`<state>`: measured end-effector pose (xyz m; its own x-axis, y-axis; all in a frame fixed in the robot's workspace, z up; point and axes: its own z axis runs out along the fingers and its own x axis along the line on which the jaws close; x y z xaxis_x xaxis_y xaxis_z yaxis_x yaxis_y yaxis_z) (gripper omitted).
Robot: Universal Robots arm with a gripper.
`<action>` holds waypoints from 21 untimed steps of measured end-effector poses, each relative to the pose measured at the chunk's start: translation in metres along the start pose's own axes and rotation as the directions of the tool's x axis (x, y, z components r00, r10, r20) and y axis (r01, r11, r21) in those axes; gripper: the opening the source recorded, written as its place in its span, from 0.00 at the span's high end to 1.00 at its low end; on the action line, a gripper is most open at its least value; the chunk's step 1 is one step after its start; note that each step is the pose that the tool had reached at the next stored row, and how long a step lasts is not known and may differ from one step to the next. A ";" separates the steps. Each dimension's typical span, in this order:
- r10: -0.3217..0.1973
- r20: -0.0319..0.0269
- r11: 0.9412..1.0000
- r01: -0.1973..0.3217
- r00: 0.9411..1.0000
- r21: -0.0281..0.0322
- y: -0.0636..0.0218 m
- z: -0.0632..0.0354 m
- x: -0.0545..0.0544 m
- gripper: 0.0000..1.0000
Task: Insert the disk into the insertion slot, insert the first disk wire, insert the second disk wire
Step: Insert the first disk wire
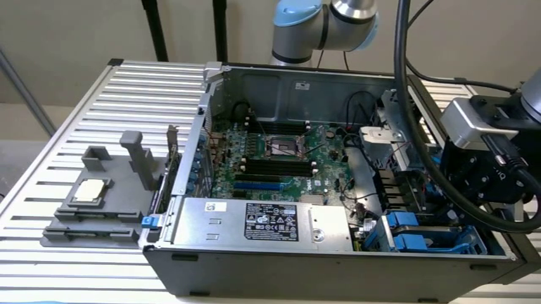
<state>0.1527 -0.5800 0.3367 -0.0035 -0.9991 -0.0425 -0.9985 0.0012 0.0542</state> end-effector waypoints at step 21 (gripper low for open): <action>0.000 0.000 1.000 0.000 1.000 0.000 -0.0017 0.0042 0.000 0.83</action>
<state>0.1542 -0.5800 0.3324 -0.0035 -0.9991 -0.0426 -0.9985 0.0012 0.0541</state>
